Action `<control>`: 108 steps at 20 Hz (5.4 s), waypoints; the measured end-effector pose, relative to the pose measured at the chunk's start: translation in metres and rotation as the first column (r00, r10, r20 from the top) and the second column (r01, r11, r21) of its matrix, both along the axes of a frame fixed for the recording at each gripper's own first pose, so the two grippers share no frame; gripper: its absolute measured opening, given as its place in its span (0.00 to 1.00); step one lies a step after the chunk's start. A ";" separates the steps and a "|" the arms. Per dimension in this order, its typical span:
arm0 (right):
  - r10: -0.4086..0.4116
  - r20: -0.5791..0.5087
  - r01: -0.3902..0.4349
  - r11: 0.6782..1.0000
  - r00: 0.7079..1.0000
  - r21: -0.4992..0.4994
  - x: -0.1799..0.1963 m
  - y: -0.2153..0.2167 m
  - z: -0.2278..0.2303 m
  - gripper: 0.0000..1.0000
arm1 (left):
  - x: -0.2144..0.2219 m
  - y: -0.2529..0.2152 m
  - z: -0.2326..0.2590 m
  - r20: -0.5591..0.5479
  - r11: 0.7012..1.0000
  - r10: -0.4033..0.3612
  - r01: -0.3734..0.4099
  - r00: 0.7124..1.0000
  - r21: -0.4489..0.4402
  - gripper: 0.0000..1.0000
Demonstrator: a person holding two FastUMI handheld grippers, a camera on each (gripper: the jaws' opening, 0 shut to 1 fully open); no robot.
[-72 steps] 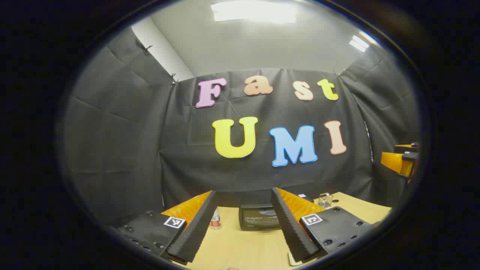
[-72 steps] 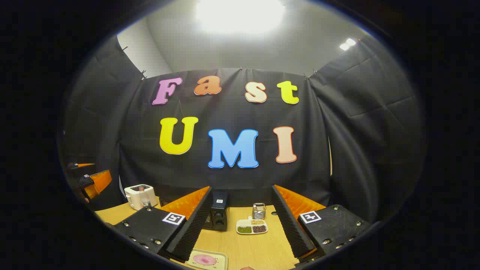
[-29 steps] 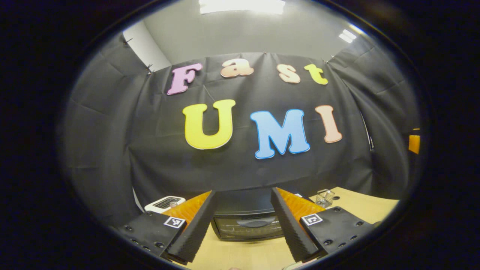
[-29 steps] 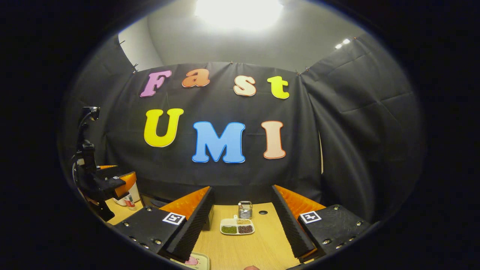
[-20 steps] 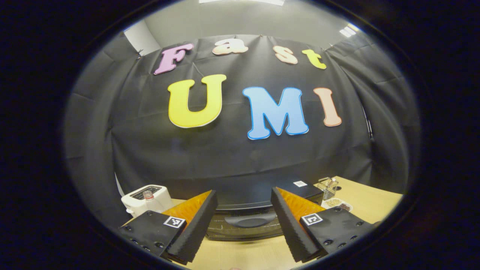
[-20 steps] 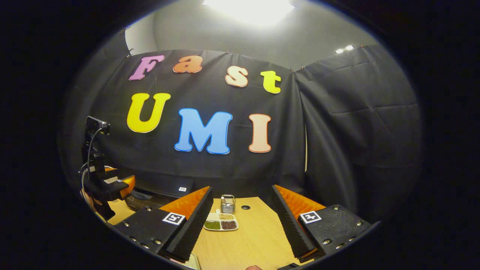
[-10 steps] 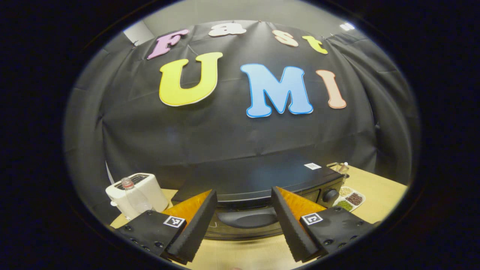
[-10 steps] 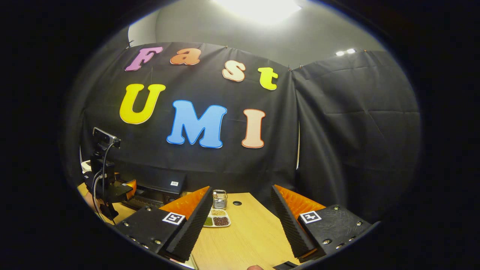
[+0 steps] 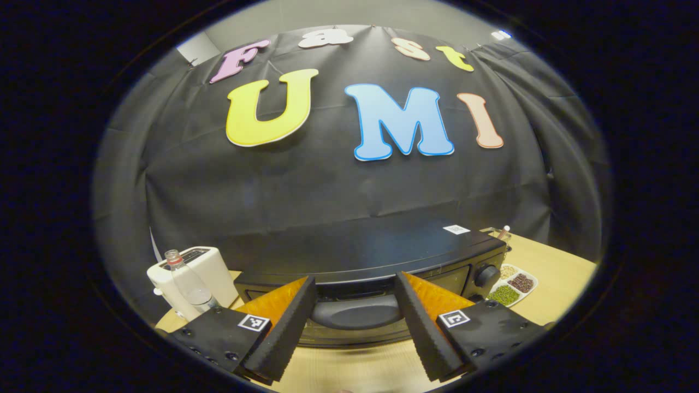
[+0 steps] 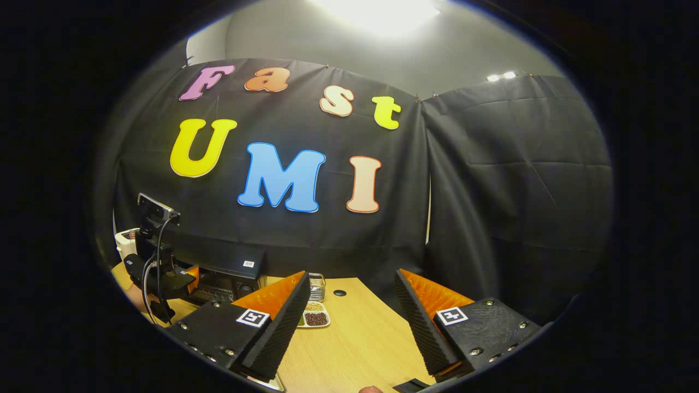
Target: Open the electric oven with the left hand, put the food in, and close the electric oven.
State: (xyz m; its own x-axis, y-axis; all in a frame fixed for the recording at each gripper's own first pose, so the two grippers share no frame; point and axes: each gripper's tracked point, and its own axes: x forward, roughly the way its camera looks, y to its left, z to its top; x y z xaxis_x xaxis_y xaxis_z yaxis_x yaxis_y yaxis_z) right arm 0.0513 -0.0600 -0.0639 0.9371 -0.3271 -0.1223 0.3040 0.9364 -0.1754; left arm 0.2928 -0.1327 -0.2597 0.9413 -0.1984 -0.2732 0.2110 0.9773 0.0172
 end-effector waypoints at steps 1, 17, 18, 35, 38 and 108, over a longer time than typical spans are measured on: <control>0.005 0.002 -0.005 1.000 1.000 -0.001 -0.001 0.001 0.000 0.95 | -0.001 0.001 -0.001 -0.002 1.000 0.005 -0.005 1.000 -0.009 0.97; 0.063 0.019 -0.064 0.997 0.998 0.044 -0.019 -0.009 0.001 0.95 | -0.055 0.006 -0.010 -0.049 0.999 0.037 -0.037 0.998 -0.001 0.97; 0.067 0.019 -0.068 0.997 0.998 0.044 -0.020 -0.009 0.002 0.95 | -0.059 0.006 -0.010 -0.054 0.999 0.039 -0.039 0.998 0.003 0.96; 0.130 -0.035 -0.127 0.989 0.991 0.071 -0.056 -0.038 -0.015 0.95 | -0.129 0.007 -0.069 -0.192 0.993 0.102 -0.090 0.976 0.070 0.97; 0.146 -0.049 -0.142 0.987 0.988 0.074 -0.062 -0.042 -0.017 0.95 | -0.139 0.006 -0.082 -0.197 0.992 0.106 -0.091 0.975 0.085 0.97; 0.747 -0.638 0.161 0.617 0.189 0.770 -0.066 0.121 -0.331 0.11 | -0.284 0.199 0.183 0.167 0.918 0.396 -0.394 0.903 -0.049 1.00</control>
State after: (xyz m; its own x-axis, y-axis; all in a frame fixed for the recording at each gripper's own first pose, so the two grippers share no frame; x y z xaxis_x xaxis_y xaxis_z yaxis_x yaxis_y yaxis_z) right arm -0.0151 0.0606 -0.3950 0.0055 0.5280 -0.8492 0.0385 0.8485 0.5278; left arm 0.0092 0.0659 -0.0764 0.9751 0.1970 -0.1017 -0.1976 0.9803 0.0045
